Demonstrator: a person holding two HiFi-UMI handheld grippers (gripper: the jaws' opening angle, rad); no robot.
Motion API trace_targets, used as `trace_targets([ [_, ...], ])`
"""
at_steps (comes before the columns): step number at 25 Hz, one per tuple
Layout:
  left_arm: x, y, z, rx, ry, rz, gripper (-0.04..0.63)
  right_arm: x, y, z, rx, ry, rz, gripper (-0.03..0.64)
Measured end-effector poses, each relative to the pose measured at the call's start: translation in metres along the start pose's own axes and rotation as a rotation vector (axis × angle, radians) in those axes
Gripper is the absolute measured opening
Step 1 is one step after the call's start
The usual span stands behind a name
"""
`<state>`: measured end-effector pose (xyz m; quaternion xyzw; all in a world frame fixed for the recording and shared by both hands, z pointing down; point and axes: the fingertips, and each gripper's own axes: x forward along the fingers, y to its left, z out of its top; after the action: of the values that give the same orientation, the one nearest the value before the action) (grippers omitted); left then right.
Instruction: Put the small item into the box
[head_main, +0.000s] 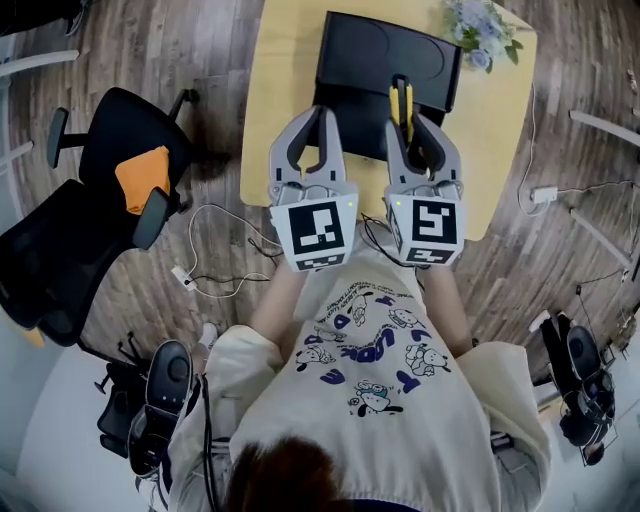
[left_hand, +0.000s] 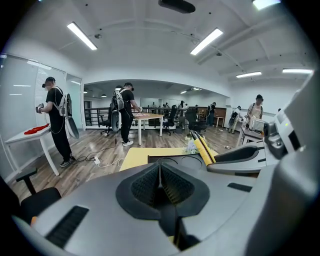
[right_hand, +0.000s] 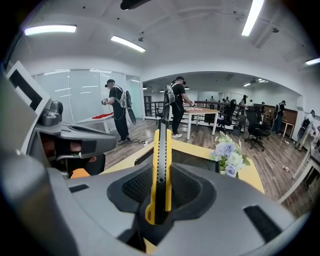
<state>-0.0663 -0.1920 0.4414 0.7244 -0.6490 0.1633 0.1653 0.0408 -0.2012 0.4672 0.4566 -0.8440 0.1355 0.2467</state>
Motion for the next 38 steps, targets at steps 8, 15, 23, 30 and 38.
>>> trace_targets([
  [8, 0.008, 0.006, -0.030, -0.034, 0.065, 0.035, 0.023, 0.020, 0.011, -0.035, -0.144, 0.148, 0.101, 0.129],
  [15, 0.009, 0.011, -0.046, -0.057, 0.099, 0.058, 0.023, 0.036, 0.019, -0.068, -0.281, 0.300, 0.194, 0.129],
  [23, 0.009, 0.016, -0.058, -0.089, 0.118, 0.089, 0.023, 0.047, 0.029, -0.093, -0.408, 0.429, 0.318, 0.129],
  [30, 0.008, 0.015, -0.070, -0.108, 0.143, 0.102, 0.023, 0.053, 0.031, -0.118, -0.492, 0.586, 0.381, 0.129],
  [38, 0.006, 0.022, -0.075, -0.121, 0.147, 0.113, 0.023, 0.059, 0.031, -0.130, -0.527, 0.686, 0.401, 0.129],
])
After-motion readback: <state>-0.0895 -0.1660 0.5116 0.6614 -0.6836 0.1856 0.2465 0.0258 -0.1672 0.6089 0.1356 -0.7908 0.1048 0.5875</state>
